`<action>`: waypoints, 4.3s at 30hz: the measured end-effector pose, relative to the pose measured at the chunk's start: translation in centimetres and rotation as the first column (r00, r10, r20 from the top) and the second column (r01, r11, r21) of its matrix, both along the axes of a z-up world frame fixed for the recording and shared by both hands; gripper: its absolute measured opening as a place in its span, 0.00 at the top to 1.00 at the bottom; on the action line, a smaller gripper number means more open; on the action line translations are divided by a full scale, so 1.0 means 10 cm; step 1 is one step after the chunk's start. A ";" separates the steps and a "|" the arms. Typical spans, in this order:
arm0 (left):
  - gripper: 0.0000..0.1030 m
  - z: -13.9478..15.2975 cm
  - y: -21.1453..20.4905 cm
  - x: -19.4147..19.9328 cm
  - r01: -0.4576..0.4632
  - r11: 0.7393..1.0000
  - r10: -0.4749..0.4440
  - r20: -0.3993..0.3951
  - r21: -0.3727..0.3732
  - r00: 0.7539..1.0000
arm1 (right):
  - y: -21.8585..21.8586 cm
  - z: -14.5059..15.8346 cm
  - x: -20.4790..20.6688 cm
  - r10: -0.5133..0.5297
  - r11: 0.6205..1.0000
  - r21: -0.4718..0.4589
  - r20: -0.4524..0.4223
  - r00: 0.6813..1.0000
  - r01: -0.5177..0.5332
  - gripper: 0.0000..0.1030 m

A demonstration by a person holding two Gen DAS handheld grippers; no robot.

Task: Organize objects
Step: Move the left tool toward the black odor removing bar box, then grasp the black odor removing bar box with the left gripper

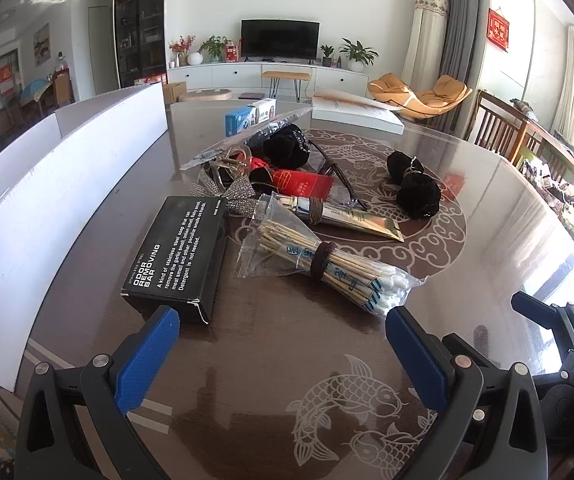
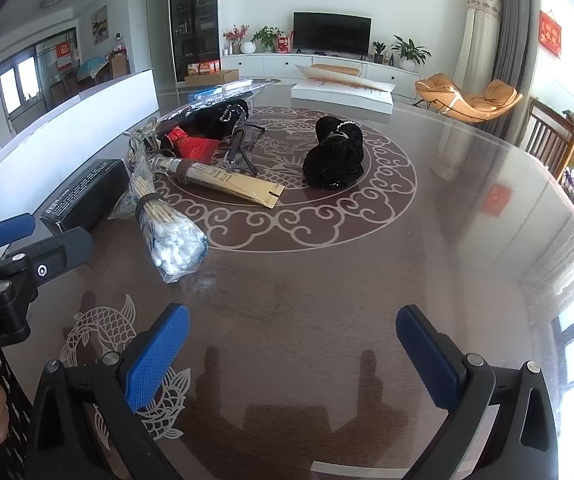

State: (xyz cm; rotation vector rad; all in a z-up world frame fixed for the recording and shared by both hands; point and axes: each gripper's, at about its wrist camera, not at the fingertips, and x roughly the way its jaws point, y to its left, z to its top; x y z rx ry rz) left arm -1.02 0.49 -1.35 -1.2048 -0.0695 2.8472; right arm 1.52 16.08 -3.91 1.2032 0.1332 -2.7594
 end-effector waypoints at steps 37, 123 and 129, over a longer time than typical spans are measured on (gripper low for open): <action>0.00 -0.05 -0.03 -0.03 0.017 0.998 -0.020 0.044 0.062 0.999 | 0.00 -0.15 -0.16 0.002 0.998 -0.058 0.106 0.994 0.004 0.00; 0.00 -0.37 -0.75 -0.90 -0.071 0.996 0.082 0.298 -0.047 0.951 | -0.06 -0.17 -0.17 0.009 1.000 -0.006 0.114 0.993 -0.008 0.00; 0.00 -0.39 -0.74 -0.87 -0.057 0.996 0.072 0.278 -0.062 0.958 | -0.06 -0.17 -0.17 0.009 1.000 -0.006 0.114 0.993 -0.008 0.00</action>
